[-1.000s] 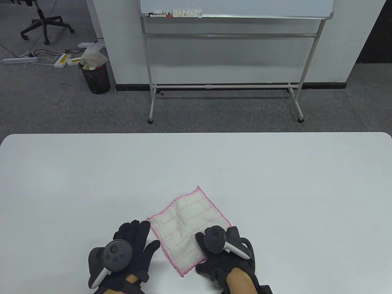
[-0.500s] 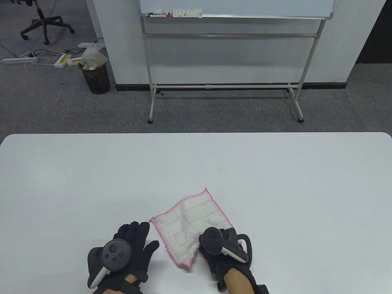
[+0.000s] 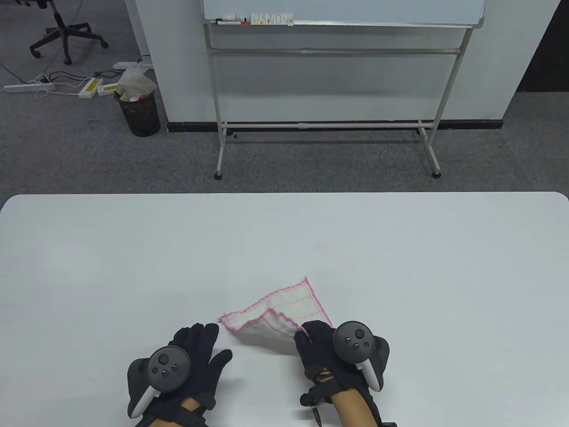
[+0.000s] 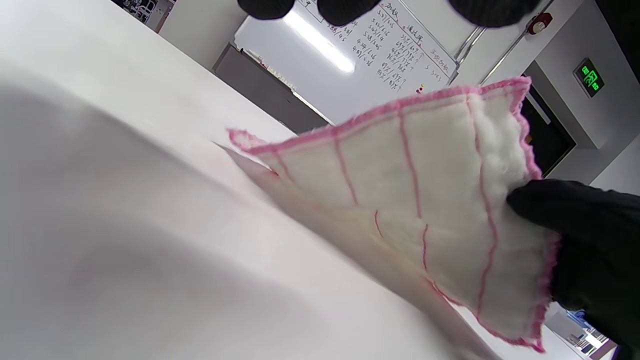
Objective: Squeeze dry dish cloth into compact mass
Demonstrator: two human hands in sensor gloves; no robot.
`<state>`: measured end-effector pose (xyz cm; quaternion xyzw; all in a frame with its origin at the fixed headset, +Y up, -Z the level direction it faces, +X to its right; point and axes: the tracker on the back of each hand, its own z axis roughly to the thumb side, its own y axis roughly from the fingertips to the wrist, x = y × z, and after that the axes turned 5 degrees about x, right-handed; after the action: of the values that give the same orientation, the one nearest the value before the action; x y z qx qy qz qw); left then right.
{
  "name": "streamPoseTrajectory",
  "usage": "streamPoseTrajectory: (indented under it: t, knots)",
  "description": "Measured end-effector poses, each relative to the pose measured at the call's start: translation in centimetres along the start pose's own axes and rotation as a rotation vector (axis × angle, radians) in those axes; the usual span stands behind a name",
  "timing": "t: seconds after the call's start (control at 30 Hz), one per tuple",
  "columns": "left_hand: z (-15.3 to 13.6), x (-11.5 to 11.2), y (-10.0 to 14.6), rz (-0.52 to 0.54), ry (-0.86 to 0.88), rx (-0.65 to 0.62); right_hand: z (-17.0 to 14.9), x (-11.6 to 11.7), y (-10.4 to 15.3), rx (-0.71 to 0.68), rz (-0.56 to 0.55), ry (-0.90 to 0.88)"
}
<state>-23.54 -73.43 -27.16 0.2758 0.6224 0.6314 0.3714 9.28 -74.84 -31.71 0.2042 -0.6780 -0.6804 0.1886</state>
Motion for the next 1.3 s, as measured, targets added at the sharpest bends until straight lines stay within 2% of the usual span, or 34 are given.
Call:
streamPoseTrajectory:
  t: [0.13, 0.23, 0.3, 0.37, 0.47, 0.57, 0.63, 0.73, 0.77, 0.83, 0.9, 1.0, 1.07, 1.17, 1.23, 1.3]
  knots:
    - [0.0, 0.0, 0.0, -0.009, 0.007, -0.002, -0.2, -0.7, 0.1, 0.004, 0.028, -0.286]
    - [0.6, -0.1, 0.3, -0.031, 0.094, -0.021, -0.3, -0.3, 0.3, -0.012, 0.136, -0.551]
    - [1.1, -0.3, 0.6, -0.049, 0.137, -0.038, -0.1, 0.1, 0.4, -0.081, 0.22, -0.685]
    - [1.8, -0.7, 1.0, -0.108, 0.185, -0.057, 0.7, 0.5, 0.7, -0.113, 0.288, -0.787]
    - [2.7, -1.9, 1.2, -0.244, 0.365, -0.089, 1.9, 1.6, 1.3, -0.146, 0.413, -0.853]
    - [3.2, -3.8, 1.2, -0.455, 0.666, -0.099, 3.1, 3.2, 2.1, -0.143, 0.566, -0.976]
    - [3.2, -4.4, 1.0, -0.485, 0.783, -0.111, 3.6, 4.2, 2.5, -0.146, 0.662, -1.004]
    - [2.9, -4.9, 0.5, -0.555, 0.988, -0.16, 3.7, 5.7, 3.1, -0.07, 0.771, -1.105]
    - [2.8, -4.7, 0.4, -0.56, 1.053, -0.176, 3.6, 5.9, 3.1, -0.053, 0.779, -1.113]
    - [2.7, -3.9, 0.3, -0.474, 1.058, -0.186, 3.5, 5.9, 2.9, -0.02, 0.744, -1.006]
    - [2.2, -2.5, 0.3, -0.331, 0.93, -0.142, 3.5, 5.3, 2.5, -0.075, 0.63, -0.82]
    - [1.5, -1.5, 0.3, -0.193, 0.83, -0.113, 3.9, 4.1, 2.5, -0.104, 0.484, -0.65]
    - [1.0, -1.0, 0.5, -0.153, 0.827, -0.083, 4.2, 3.4, 2.7, -0.156, 0.373, -0.551]
    - [0.4, -0.3, 0.7, -0.007, 0.768, -0.033, 5.0, 2.3, 3.4, -0.261, 0.223, -0.401]
    - [0.3, 0.1, 0.9, 0.078, 0.701, -0.01, 5.7, 1.9, 3.8, -0.369, 0.209, -0.225]
    - [0.4, 0.1, 0.9, 0.091, 0.663, -0.011, 6.3, 1.8, 4.4, -0.46, 0.158, -0.004]
